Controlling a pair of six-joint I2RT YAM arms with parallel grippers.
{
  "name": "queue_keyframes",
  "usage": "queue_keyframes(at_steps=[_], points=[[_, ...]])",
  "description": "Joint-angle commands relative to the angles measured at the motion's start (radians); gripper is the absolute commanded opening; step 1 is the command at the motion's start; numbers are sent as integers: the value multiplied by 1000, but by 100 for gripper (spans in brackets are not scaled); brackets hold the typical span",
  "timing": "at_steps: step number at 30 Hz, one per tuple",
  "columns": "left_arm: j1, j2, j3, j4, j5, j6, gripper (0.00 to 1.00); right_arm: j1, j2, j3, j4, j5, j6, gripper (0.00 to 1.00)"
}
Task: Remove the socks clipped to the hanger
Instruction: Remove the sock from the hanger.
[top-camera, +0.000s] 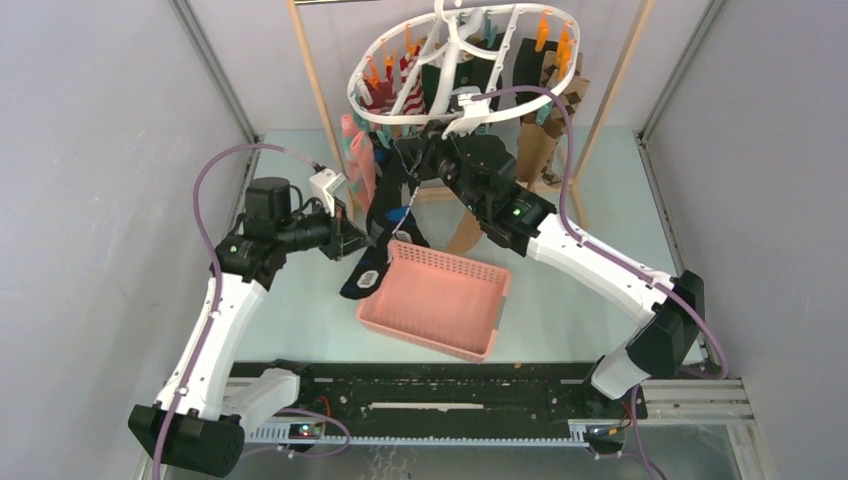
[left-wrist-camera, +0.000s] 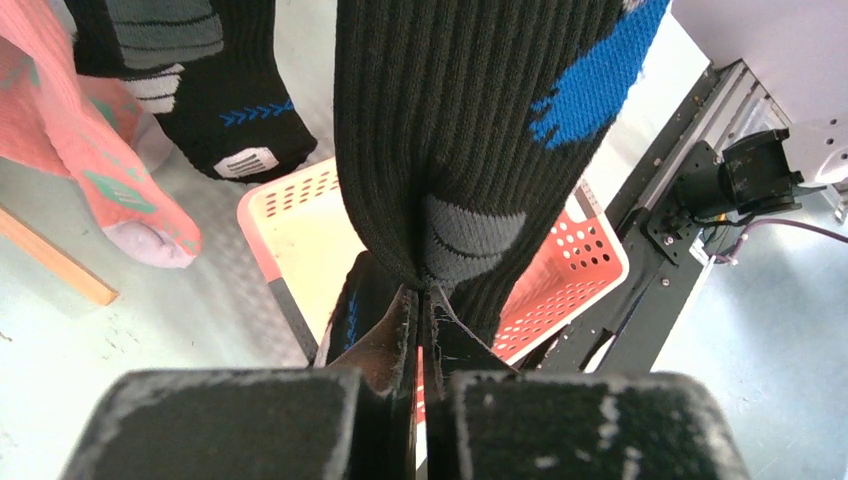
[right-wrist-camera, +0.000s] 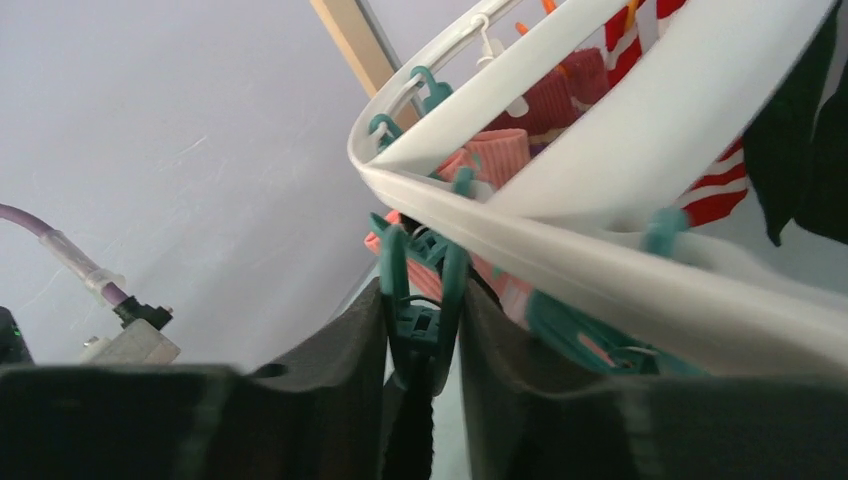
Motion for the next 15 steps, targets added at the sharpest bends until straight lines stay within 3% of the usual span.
queue_keyframes(at_steps=[1, 3, 10, 11, 15], points=[[-21, -41, -34, -17, -17, 29, 0, -15, -47, -8, 65, 6, 46, 43], [-25, -43, -33, -17, -18, 28, 0, -18, -44, -9, 68, 11, 59, 52], [-35, -45, -37, -21, -19, 29, 0, -24, -40, -16, 72, 22, 77, 53], [-38, -46, -42, -22, -19, 29, 0, -26, -46, -29, 78, 23, 78, 51], [-47, -55, -72, -26, -23, 36, 0, -42, -59, -54, 90, 11, 91, 28]])
